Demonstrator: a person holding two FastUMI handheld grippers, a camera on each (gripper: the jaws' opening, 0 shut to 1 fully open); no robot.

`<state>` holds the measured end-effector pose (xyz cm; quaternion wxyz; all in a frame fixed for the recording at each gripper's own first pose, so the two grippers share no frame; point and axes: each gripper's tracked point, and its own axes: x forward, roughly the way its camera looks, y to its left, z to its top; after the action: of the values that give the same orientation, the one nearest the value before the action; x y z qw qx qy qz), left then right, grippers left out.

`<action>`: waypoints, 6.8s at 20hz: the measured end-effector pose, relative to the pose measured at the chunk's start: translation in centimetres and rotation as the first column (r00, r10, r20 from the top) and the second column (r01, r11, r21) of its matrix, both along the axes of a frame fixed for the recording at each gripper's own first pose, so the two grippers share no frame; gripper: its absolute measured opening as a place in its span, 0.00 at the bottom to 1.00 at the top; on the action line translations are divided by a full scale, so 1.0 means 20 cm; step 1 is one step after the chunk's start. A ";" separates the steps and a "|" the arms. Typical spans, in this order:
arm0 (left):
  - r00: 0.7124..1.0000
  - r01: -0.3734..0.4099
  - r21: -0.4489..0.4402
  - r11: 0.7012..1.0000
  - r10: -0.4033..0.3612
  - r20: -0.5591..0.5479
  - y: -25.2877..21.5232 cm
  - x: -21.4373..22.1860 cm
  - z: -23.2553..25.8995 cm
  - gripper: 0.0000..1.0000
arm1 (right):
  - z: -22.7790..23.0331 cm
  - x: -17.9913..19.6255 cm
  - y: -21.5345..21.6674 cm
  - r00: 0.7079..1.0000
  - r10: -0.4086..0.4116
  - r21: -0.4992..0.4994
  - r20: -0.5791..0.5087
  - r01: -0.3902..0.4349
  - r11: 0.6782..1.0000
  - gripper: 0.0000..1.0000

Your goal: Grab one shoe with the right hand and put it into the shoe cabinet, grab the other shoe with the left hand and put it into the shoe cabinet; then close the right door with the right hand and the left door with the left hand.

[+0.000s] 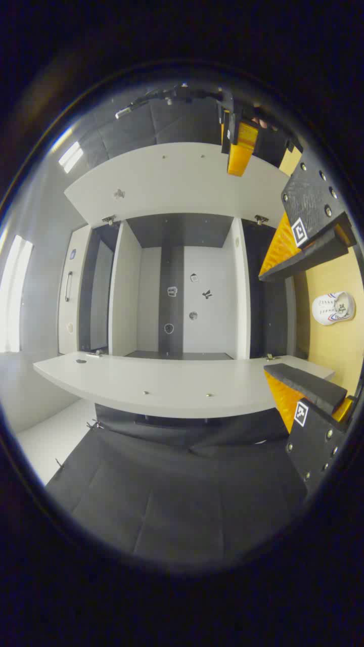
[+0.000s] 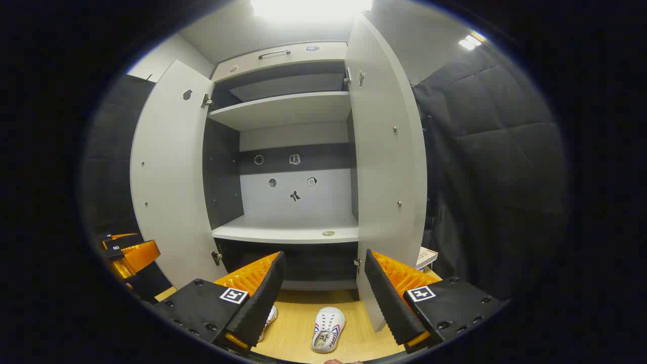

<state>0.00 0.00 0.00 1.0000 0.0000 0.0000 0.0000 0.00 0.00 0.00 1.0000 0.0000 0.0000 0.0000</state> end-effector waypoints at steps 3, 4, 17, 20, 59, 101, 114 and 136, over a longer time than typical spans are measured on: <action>1.000 0.017 0.016 1.000 -0.016 -0.015 0.00 0.02 -0.03 0.93 | -0.03 0.02 0.00 1.000 0.000 -0.005 -0.019 0.000 1.000 0.98; 1.000 0.022 0.018 1.000 -0.022 -0.018 0.00 0.02 -0.03 0.94 | -0.04 0.03 0.01 1.000 0.001 -0.007 -0.028 -0.001 1.000 0.98; 0.999 0.018 0.027 0.999 -0.017 -0.045 0.12 0.03 -0.19 0.94 | -0.24 0.10 0.01 0.983 -0.009 -0.050 -0.184 0.000 0.999 0.98; 0.997 0.030 -0.008 1.000 -0.031 -0.072 0.12 0.05 -0.25 0.94 | -0.32 0.13 0.02 0.975 -0.002 -0.034 -0.224 -0.006 0.999 0.98; 0.966 0.118 -0.053 0.992 -0.127 -0.226 -0.01 0.03 -0.60 0.94 | -1.88 0.67 0.11 0.616 -0.101 -0.150 -0.781 -0.028 0.988 0.33; 0.981 0.120 0.111 0.987 -0.100 -0.164 -0.09 -0.29 -0.44 0.94 | -0.15 0.47 0.40 0.941 0.263 0.090 -0.214 -0.249 0.964 0.02; 0.988 0.112 0.076 0.991 -0.103 -0.115 -0.10 0.20 -0.13 0.94 | 0.32 1.32 0.46 0.975 0.221 0.052 -0.020 -0.220 0.974 0.01; 0.987 -0.060 0.058 0.996 0.068 -0.145 0.00 0.42 -0.08 0.94 | 0.38 1.94 0.27 0.996 0.094 0.171 0.001 -0.092 0.981 0.23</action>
<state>8.41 -0.01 -1.65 0.9964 0.0268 0.0735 0.0323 38.86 5.42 7.66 0.9952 0.0859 0.0037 0.0467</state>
